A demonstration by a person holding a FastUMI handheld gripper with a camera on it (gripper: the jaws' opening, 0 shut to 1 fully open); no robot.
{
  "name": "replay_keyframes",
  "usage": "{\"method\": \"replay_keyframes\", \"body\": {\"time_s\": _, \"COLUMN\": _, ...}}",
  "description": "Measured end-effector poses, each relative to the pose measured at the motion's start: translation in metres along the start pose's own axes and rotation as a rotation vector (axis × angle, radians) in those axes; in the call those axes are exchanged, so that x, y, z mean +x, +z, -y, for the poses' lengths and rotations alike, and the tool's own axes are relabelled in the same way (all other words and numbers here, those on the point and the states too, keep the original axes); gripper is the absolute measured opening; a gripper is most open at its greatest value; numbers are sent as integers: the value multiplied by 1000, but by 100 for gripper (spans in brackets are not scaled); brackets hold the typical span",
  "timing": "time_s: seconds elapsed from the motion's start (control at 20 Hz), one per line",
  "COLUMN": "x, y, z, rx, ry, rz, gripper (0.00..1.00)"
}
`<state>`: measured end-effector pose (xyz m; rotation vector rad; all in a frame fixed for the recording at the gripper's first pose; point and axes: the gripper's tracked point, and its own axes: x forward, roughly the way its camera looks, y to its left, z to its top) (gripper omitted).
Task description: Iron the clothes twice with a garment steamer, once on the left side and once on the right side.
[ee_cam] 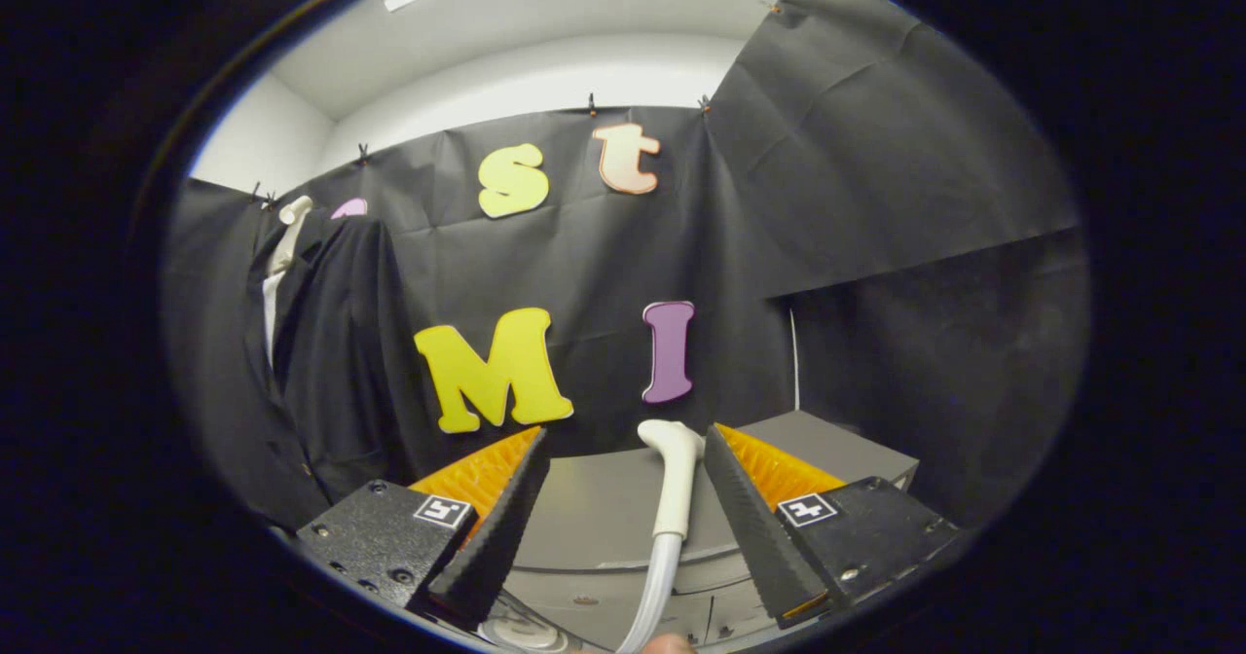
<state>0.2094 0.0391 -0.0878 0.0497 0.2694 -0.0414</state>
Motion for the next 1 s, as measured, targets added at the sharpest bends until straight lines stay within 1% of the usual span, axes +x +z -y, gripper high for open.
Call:
{"method": "replay_keyframes", "body": {"time_s": 0.1, "x": 33, "y": -5, "z": 8, "rx": 26, "ry": -1, "rz": -67, "gripper": 99}}
{"method": "replay_keyframes", "body": {"time_s": 0.4, "x": 109, "y": -53, "z": 33, "rx": 114, "ry": -32, "rz": -338, "gripper": 98}}
{"method": "replay_keyframes", "body": {"time_s": 0.5, "x": 124, "y": -66, "z": 39, "rx": 105, "ry": -40, "rz": -386, "gripper": 98}}
{"method": "replay_keyframes", "body": {"time_s": 0.7, "x": 149, "y": -82, "z": 53, "rx": 45, "ry": -52, "rz": -455, "gripper": 95}}
{"method": "replay_keyframes", "body": {"time_s": 0.8, "x": 162, "y": -92, "z": 58, "rx": 53, "ry": -61, "rz": -506, "gripper": 90}}
{"method": "replay_keyframes", "body": {"time_s": 0.85, "x": 167, "y": -99, "z": 61, "rx": 63, "ry": -61, "rz": -533, "gripper": 85}}
{"method": "replay_keyframes", "body": {"time_s": 1.0, "x": 181, "y": -115, "z": 62, "rx": 75, "ry": -58, "rz": -604, "gripper": 79}}
